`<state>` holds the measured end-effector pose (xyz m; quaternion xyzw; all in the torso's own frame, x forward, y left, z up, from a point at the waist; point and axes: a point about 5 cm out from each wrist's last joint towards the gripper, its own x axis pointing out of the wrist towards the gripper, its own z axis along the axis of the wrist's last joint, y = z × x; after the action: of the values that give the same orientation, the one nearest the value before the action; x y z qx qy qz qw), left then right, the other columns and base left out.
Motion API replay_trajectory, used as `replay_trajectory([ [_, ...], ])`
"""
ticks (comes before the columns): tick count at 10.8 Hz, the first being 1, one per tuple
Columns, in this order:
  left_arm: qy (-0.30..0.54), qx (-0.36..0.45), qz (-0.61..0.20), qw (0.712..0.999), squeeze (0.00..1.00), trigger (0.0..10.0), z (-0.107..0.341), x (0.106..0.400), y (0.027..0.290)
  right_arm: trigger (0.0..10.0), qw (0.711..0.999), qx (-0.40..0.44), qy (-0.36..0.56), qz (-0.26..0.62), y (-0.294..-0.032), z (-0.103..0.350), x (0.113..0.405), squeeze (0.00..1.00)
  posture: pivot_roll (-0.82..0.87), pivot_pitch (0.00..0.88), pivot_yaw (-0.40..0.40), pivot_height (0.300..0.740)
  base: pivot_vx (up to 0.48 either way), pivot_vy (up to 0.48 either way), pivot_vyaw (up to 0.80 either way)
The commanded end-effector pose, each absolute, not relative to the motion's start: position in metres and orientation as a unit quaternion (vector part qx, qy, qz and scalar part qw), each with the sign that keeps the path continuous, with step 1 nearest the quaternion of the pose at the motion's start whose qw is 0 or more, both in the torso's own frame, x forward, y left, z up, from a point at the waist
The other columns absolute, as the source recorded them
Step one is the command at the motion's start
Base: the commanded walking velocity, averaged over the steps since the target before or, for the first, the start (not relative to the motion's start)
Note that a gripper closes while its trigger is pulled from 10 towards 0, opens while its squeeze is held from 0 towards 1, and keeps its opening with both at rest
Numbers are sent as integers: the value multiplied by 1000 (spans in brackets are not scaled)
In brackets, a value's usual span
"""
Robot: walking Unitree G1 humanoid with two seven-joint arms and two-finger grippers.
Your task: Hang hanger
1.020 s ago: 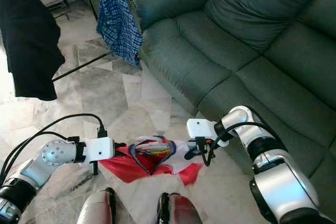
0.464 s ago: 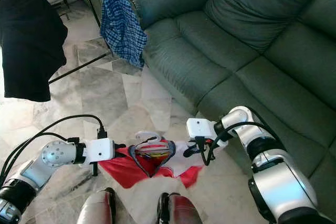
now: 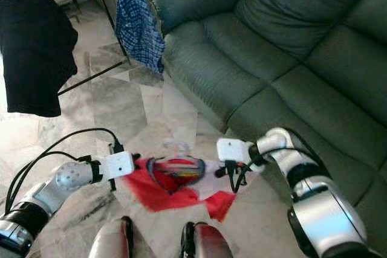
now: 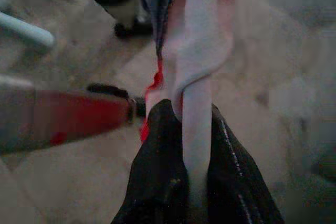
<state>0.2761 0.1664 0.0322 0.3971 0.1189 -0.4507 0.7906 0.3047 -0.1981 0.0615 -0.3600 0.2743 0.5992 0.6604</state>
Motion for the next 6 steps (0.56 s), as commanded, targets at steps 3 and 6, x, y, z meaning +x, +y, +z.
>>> replay_trajectory([
  [3, 109, 375, -385, 836, 1000, 10000, 26, 275, 165, 0, 776, -342, 291, 442, -209, 39, 306, 0, 46, 148, -86, 740, 0, 0, 0],
  [6, 111, 319, -304, 891, 1000, 10000, 12, 259, 165, 0, 902, -235, 240, 272, -211, 24, 301, 0, 38, 139, -80, 740, 0, 0, 0],
])
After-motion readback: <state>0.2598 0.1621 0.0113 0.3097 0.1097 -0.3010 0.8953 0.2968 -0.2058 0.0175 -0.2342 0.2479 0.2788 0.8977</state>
